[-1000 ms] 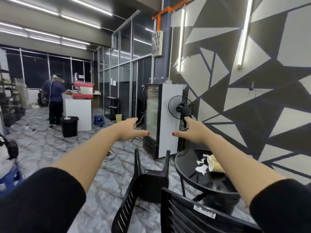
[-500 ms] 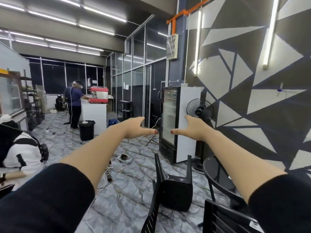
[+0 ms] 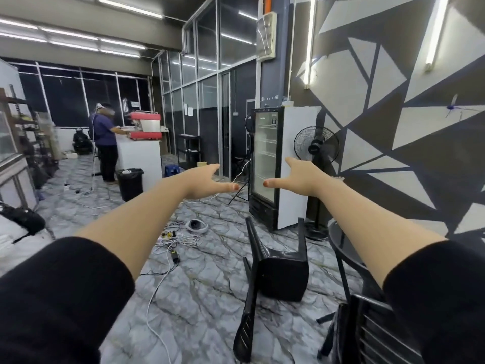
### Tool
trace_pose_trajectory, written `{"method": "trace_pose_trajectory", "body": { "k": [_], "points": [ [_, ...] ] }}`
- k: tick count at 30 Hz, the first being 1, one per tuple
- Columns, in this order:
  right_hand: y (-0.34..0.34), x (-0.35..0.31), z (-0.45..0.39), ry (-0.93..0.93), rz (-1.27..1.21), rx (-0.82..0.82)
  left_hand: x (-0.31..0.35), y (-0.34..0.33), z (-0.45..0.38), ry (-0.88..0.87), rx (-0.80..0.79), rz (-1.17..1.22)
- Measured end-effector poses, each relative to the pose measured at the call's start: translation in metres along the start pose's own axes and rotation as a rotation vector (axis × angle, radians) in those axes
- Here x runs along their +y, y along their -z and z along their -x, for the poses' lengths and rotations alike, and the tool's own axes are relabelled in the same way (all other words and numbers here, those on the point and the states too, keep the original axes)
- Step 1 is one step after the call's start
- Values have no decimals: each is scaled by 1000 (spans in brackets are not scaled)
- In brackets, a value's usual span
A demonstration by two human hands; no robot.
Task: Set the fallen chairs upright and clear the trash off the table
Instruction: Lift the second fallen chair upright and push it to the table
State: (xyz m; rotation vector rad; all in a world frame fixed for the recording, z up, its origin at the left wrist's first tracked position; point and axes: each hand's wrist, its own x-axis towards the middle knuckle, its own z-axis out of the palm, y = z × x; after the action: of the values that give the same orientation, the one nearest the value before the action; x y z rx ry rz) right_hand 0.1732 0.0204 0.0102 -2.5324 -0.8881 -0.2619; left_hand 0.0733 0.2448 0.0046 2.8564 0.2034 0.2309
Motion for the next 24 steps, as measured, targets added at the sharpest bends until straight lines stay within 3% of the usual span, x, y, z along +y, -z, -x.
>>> {"method": "trace_pose_trajectory", "body": {
  "k": [24],
  "points": [
    [-106, 70, -281, 11, -13, -101, -102, -31, -255, 12, -21, -18]
  ]
}}
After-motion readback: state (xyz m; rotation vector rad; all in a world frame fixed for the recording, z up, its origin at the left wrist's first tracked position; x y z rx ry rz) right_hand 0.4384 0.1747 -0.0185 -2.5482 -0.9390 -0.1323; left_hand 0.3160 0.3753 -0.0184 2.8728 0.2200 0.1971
